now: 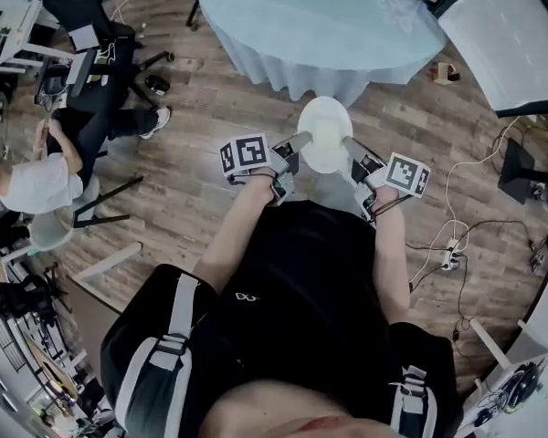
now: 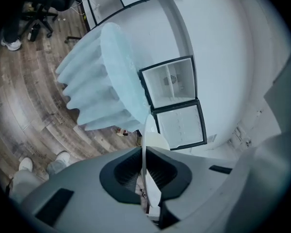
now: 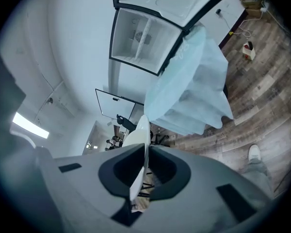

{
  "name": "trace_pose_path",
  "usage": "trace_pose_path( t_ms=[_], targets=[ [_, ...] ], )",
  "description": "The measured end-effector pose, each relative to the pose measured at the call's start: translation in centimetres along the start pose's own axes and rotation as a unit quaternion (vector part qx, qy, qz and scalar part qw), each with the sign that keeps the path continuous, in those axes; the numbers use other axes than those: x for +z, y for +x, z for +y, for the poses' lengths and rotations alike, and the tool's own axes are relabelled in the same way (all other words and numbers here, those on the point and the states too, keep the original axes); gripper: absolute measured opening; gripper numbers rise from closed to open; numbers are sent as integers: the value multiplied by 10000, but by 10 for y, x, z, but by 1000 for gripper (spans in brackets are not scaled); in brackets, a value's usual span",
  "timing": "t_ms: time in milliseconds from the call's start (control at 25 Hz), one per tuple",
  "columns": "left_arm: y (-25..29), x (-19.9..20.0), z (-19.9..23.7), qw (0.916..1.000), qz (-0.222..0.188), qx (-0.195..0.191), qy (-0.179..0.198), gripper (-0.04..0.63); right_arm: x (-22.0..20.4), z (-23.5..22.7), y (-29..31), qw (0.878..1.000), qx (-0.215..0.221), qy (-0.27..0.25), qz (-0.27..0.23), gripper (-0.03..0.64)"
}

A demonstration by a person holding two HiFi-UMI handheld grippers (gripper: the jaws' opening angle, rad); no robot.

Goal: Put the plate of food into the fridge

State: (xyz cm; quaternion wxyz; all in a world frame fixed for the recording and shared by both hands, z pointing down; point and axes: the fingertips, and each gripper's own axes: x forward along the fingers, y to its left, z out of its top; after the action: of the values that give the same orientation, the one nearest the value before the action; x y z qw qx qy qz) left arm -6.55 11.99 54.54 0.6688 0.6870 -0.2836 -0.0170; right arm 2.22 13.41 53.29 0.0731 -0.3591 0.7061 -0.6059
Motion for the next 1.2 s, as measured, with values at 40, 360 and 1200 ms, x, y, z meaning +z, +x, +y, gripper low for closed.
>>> trace_pose_path(
  t_ms=[40, 360, 1200],
  targets=[
    [13, 6, -9, 10000, 9, -24, 94, 23, 15, -2, -3, 10000, 60, 18, -52, 25],
    [97, 15, -48, 9994, 136, -254, 169, 34, 92, -36, -38, 9988, 169, 215, -415, 25],
    [170, 104, -15, 9993, 343, 165, -37, 20, 171, -82, 29, 9960, -364, 742, -339, 23]
  ],
)
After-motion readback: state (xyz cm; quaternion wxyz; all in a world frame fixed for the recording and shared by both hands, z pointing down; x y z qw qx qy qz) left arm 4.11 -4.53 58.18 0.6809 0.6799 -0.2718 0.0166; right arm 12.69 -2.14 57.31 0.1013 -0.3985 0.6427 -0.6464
